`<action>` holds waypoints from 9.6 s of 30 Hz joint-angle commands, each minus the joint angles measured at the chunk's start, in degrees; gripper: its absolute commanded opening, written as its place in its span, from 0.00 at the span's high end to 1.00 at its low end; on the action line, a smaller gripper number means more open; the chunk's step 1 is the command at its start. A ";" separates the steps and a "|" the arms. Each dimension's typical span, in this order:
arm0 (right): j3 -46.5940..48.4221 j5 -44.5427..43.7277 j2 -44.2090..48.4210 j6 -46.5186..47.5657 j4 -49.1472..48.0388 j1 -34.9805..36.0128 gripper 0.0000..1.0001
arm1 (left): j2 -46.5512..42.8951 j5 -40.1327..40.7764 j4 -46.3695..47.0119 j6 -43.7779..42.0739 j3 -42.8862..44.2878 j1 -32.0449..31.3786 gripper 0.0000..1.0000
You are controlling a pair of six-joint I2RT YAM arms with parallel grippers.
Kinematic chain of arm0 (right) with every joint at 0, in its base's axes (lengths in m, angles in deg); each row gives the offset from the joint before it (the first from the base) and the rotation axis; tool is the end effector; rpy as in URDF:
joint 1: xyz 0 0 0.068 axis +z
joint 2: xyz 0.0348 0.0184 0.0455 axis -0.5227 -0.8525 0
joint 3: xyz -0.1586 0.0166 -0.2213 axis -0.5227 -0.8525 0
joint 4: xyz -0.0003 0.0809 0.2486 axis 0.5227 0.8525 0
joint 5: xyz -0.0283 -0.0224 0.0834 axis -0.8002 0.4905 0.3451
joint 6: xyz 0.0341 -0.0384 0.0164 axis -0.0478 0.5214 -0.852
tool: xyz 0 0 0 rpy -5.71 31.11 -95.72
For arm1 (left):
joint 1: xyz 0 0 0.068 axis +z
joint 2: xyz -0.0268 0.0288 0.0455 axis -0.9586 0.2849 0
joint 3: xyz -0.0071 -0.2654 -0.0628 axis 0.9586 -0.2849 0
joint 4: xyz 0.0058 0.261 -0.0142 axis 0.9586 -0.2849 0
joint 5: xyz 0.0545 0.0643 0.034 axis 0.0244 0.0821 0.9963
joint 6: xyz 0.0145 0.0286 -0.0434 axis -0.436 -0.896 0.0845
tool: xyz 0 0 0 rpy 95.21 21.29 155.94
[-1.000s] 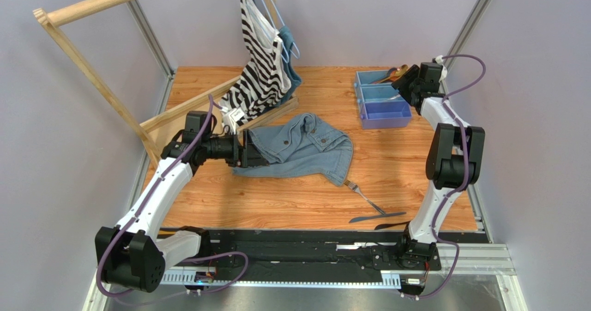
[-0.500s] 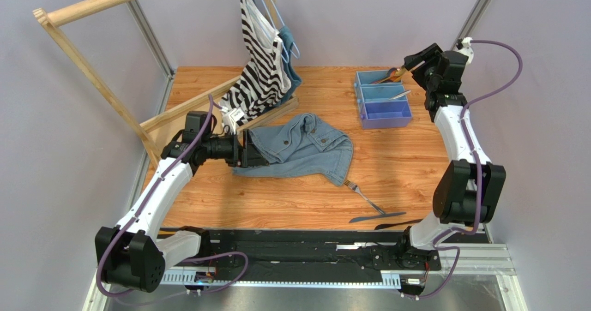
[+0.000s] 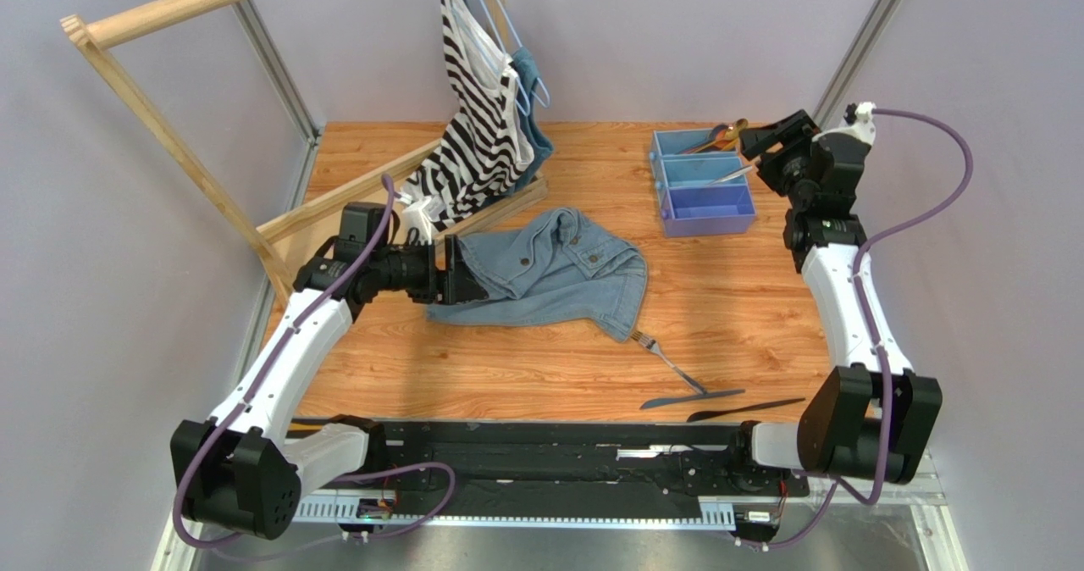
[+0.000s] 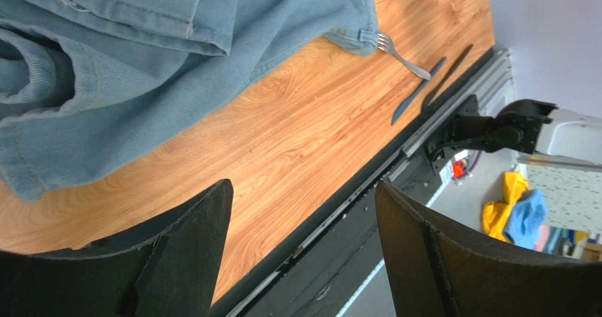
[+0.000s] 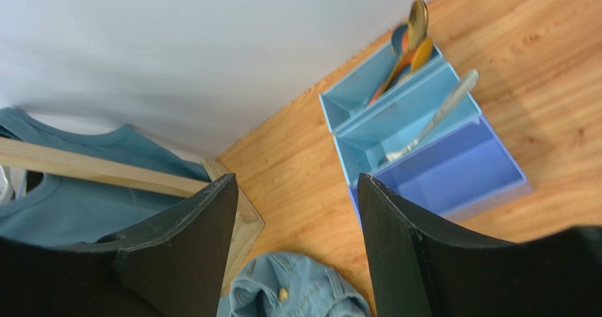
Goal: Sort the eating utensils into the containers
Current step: Place the fork in the storage box, then pick up the fork at the center of the board, then place the fork in the storage box.
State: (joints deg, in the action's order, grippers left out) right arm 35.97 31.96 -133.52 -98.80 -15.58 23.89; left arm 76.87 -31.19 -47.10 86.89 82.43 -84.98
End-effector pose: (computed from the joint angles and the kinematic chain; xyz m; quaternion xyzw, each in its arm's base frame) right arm 0.3154 -0.0376 0.3567 0.2819 0.7246 0.2249 0.5873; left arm 0.2131 -0.0671 0.2859 0.0833 0.8765 -0.3987 0.2564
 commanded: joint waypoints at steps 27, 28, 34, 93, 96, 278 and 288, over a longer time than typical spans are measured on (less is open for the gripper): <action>-25.13 5.23 23.29 3.57 8.40 -3.01 0.30 | 35.58 18.49 9.71 18.84 25.02 -38.21 0.21; -25.31 5.50 23.81 3.75 8.58 -3.28 0.29 | 38.20 18.76 9.63 19.11 26.27 -38.91 0.21; -25.75 8.48 27.24 4.01 10.34 -7.58 0.28 | 47.35 21.04 7.08 21.31 35.49 -43.83 0.21; -26.80 23.16 35.33 5.68 16.85 -22.35 0.28 | 86.66 42.40 -23.34 20.08 89.04 -50.70 0.81; -27.24 23.34 35.42 5.77 16.85 -22.35 0.29 | 83.85 41.35 -19.30 19.90 84.39 -50.52 0.92; 11.07 -2.06 -26.62 -12.60 -27.89 0.50 1.00 | -11.08 34.84 -10.68 1.18 2.37 -2.36 0.16; 16.17 -3.11 -34.27 -11.10 -25.52 1.81 1.00 | -9.76 34.05 -10.41 0.92 2.11 -2.36 0.15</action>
State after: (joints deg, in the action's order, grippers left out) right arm 48.45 30.96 -166.20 -110.60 -39.08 24.75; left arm 66.73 2.86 -57.68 88.22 84.68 -87.58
